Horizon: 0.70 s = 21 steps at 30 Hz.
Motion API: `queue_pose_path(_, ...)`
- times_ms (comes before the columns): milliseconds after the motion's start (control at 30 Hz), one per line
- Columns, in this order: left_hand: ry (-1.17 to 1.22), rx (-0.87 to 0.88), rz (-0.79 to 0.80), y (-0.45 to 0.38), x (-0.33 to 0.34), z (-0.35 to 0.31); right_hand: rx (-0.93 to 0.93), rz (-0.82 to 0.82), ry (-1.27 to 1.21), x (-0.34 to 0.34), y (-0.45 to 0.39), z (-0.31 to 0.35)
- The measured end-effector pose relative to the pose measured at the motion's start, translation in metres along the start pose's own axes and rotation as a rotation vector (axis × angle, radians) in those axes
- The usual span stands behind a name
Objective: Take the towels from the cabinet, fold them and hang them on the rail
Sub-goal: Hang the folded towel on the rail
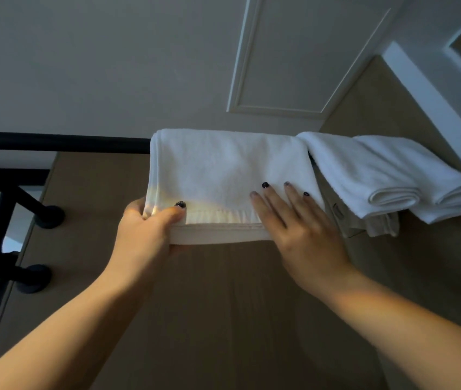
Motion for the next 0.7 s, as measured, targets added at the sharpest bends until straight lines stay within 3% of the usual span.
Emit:
queue_pose_path(133, -0.589, 0.386, -0.033, -0.010, -0.007, -0.028, 0.030, 0.420, -0.108, -0.022, -0.015, 0.001)
queue_pose_path(200, -0.779, 0.567, -0.021, -0.023, 0.001, -0.047, 0.085, 0.483, -0.262, -0.038, -0.030, -0.006)
queue_pose_path(300, -0.784, 0.827, -0.045, -0.053, 0.022, -0.081, 0.364, 0.149, -0.603, -0.050, -0.075, -0.031)
queue_pose_path(367, -0.840, 0.957, -0.009, -0.078, 0.044, -0.097, 0.494, -0.074, -0.612, -0.039, -0.115, -0.049)
queue_pose_path(467, -1.038, 0.934, 0.083, -0.109, 0.080, -0.104, 0.490, -0.068, -0.526, -0.004, -0.170, -0.059)
queue_pose_path(567, -1.384, 0.820, 0.107, -0.127, 0.099, -0.096, 0.371, 0.220, -0.507, 0.039, -0.195, -0.059)
queue_pose_path(633, -1.473, 0.786, 0.069, -0.132, 0.103, -0.093, 0.389, 0.412, -0.495, 0.061, -0.189, -0.064)
queue_pose_path(700, -1.518, 0.807, 0.024, -0.131, 0.106, -0.092, 0.440, 0.456, -0.401, 0.068, -0.178, -0.074)
Point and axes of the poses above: each hand's wrist, its own y-axis away from the middle knuckle, its own x-axis out of the palm, z = x × y, the point moved 4 cm from there along -y, towards the middle knuckle, and after that the axes turned 6 degrees about -z, right-handed, at the moved point
